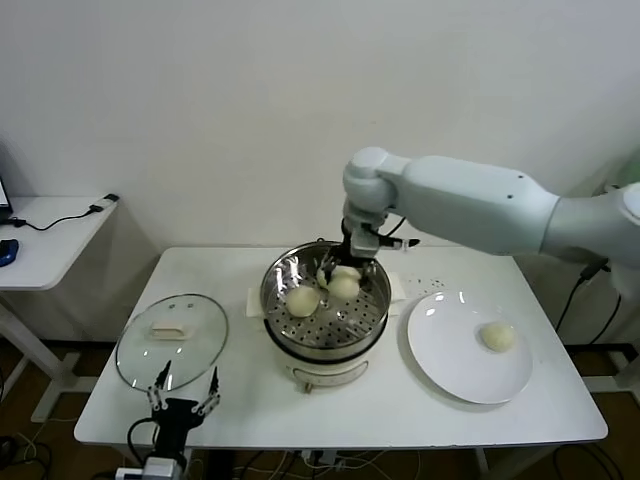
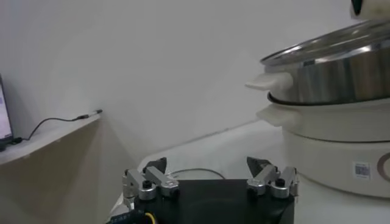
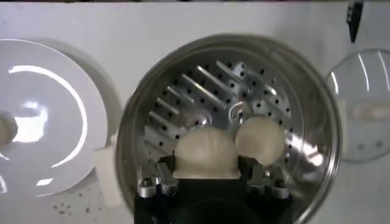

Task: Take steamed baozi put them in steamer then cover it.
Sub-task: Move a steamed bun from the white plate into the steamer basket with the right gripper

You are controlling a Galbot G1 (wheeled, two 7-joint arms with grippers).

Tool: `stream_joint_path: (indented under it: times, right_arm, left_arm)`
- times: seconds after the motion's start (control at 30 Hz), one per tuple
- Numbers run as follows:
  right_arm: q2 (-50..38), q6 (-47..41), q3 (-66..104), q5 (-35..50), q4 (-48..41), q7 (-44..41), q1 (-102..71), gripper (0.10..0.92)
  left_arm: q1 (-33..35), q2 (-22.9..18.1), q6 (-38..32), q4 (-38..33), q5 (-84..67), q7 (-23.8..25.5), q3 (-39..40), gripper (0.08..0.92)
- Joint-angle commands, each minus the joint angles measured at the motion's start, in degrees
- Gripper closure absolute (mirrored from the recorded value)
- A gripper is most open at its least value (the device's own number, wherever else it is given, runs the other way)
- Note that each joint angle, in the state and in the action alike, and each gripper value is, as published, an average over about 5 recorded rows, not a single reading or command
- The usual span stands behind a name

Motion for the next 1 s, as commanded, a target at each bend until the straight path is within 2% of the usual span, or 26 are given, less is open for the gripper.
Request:
stream_joint_path:
  times: [0.03, 0.63, 0.73, 0.87, 1.0]
  right_arm:
    - [3.55, 2.07, 0.58, -2.79, 1.53, -0.18, -4.84, 0.347]
    - [2.26, 1.58, 0.07, -2.17, 1.21, 0.00, -6.86, 0.337]
    - [2.09, 1.24, 0.19, -2.01, 1.26, 0.08, -6.52, 0.308]
    - [1.77, 1.77, 1.17, -2.91, 1.40, -0.59, -6.08, 0.226]
    - [0.71, 2.52, 2.38, -3.36, 1.67, -0.86, -5.34, 0.204]
  left_arm:
    - [0.13, 0.16, -0.18, 0.60, -0.34, -0.09, -0.42, 0.177]
    - [-0.09, 0.13, -0.22, 1.52, -0.28, -0.08, -0.39, 0.177]
    - [-0.14, 0.13, -0.20, 1.56, -0.20, -0.08, -0.33, 0.177]
    - [-0.19, 0.12, -0.20, 1.55, -0.12, -0.09, -0.31, 0.177]
    - [-0.27, 0.22, -0.18, 1.51, -0.10, -0.09, -0.37, 0.177]
